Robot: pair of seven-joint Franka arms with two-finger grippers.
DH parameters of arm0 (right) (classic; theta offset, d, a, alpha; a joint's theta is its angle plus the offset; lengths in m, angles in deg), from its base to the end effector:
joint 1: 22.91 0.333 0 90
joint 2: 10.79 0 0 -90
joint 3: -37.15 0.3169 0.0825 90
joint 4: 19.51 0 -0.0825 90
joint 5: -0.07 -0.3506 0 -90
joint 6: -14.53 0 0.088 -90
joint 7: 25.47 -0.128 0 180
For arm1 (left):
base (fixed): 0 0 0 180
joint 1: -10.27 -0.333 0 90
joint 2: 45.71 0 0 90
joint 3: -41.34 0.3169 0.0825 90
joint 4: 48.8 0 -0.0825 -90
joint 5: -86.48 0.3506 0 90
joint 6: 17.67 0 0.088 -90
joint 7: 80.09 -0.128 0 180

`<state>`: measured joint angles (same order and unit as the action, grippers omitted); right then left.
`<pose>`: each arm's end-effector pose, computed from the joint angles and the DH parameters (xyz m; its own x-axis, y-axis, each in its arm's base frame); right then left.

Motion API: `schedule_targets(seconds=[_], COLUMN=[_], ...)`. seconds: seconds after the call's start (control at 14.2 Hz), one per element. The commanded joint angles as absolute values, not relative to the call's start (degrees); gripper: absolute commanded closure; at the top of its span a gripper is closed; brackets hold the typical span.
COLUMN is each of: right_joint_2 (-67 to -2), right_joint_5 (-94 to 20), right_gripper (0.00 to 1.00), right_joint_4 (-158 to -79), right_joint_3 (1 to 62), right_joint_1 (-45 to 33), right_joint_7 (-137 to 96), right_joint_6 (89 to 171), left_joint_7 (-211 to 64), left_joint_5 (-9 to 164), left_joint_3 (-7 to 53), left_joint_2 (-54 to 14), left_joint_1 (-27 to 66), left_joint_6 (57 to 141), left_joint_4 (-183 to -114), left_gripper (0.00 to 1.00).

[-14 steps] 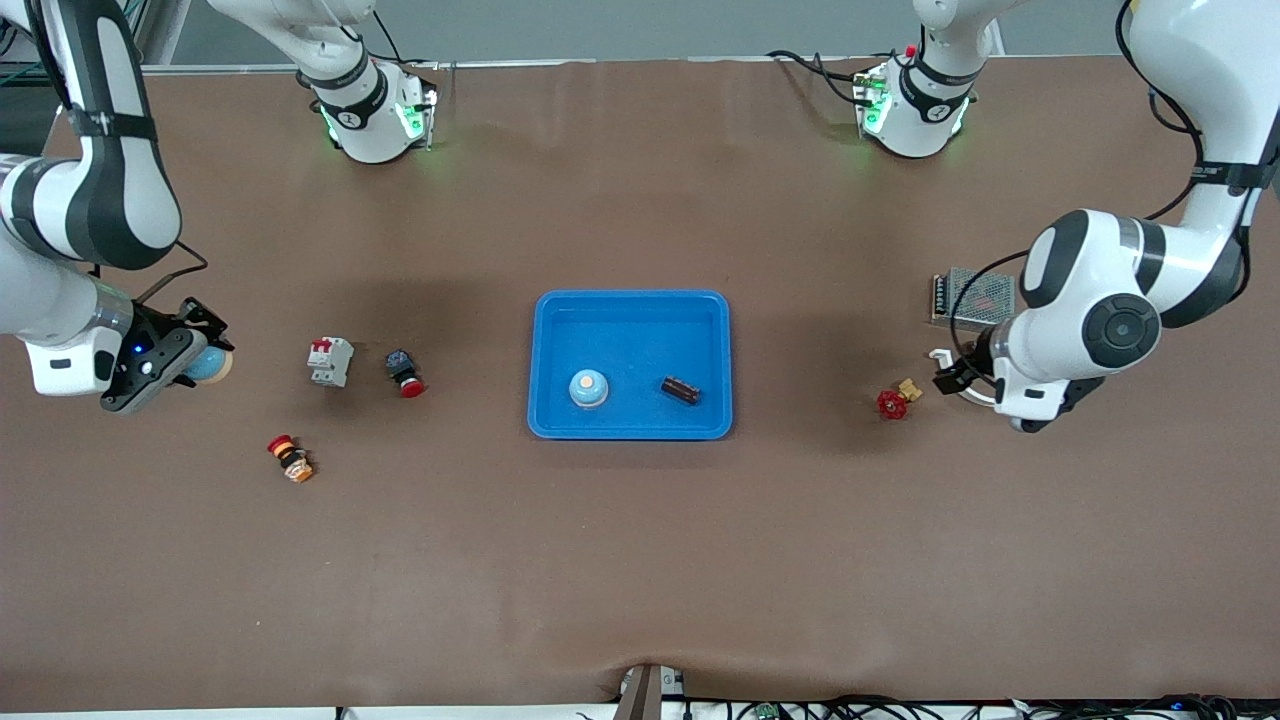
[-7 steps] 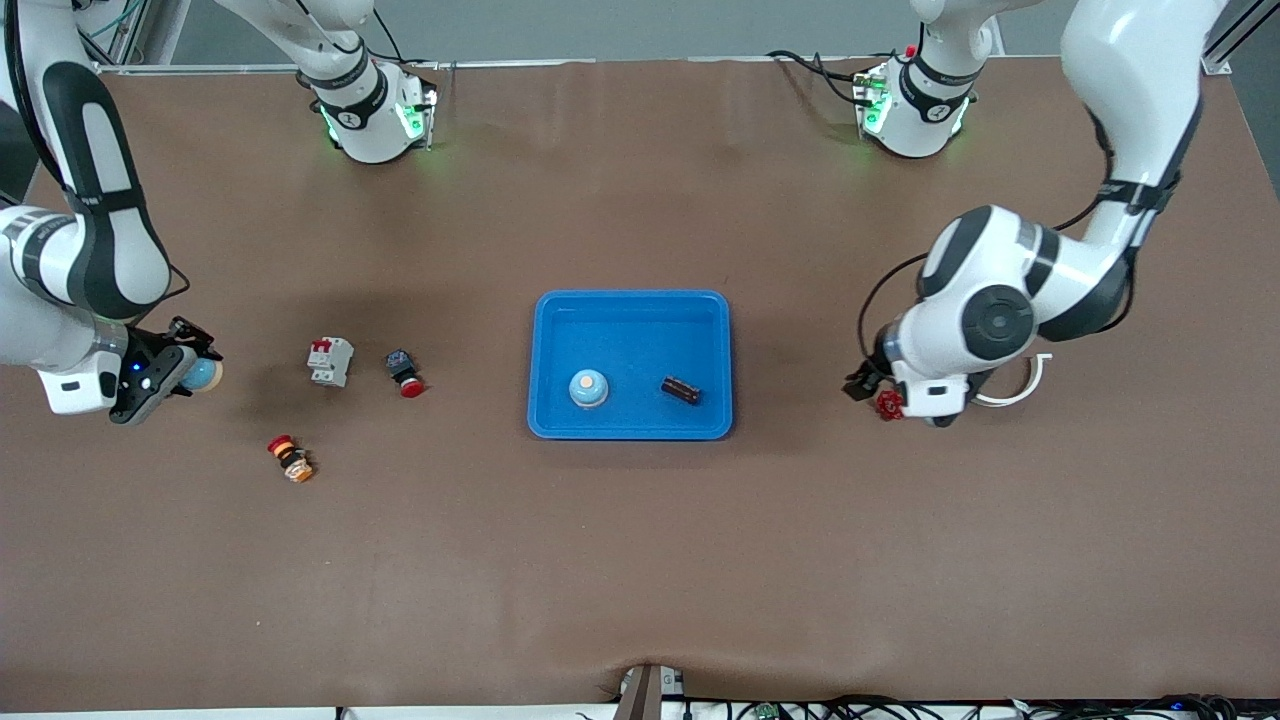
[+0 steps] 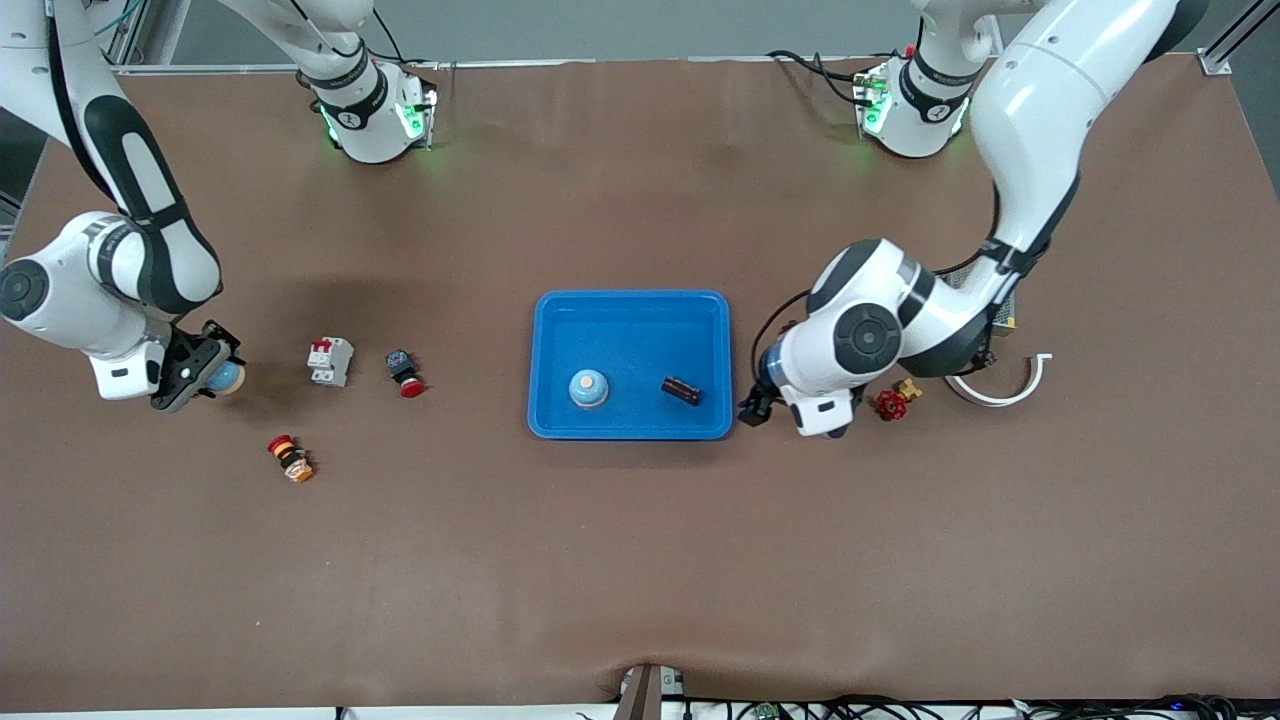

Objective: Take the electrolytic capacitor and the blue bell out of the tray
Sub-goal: 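Release the capacitor and return the left gripper to the tray, then grasp the second capacitor with the left gripper while the right places the bell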

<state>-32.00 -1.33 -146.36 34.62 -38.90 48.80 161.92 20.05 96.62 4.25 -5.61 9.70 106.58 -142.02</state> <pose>0.5058 -0.1699 0.2159 0.5774 0.8165 -0.0059 0.8164 -0.5774 -0.0099 0.5646 -0.3354 0.2737 0.4143 0.8761 -0.2466 0.8960 -0.4401 -0.0583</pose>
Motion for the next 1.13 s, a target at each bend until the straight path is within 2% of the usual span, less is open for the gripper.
schedule_targets(seconds=[0.0,0.42,0.56,0.64,0.71,0.92,1.06], right_joint_2=[-33.02,-35.31,-35.58,-35.58,-35.58,-35.05,-32.95], right_joint_5=[-2.30,-2.30,-2.39,-2.30,-2.30,-2.39,-5.18], right_gripper=[0.37,0.37,0.37,0.23,0.00,0.00,0.00], right_joint_4=[-147.83,-147.83,-147.83,-147.83,-147.74,-147.13,-145.91], right_joint_3=[35.92,36.18,36.18,36.18,36.18,36.27,36.36], right_joint_1=[-40.84,-40.93,-40.93,-40.93,-40.93,-40.67,-39.97], right_joint_7=[51.25,51.26,51.26,51.26,51.17,50.47,50.29], right_joint_6=[164.73,166.84,166.84,166.84,166.84,165.44,160.11], left_joint_7=[23.96,28.89,29.51,30.12,30.39,30.48,30.48], left_joint_5=[96.94,96.59,96.77,96.77,96.94,96.85,96.85], left_joint_3=[5.83,13.47,14.00,14.35,14.97,17.34,17.70], left_joint_2=[-3.09,-0.89,0.60,1.04,1.31,2.19,3.07], left_joint_1=[13.16,23.44,25.03,25.82,26.69,29.07,29.78], left_joint_6=[111.69,117.07,117.33,117.85,118.38,119.88,120.93], left_joint_4=[-139.85,-138.98,-137.84,-137.57,-137.57,-137.57,-137.57], left_gripper=[0.00,0.00,0.06,0.10,0.13,0.29,0.37])
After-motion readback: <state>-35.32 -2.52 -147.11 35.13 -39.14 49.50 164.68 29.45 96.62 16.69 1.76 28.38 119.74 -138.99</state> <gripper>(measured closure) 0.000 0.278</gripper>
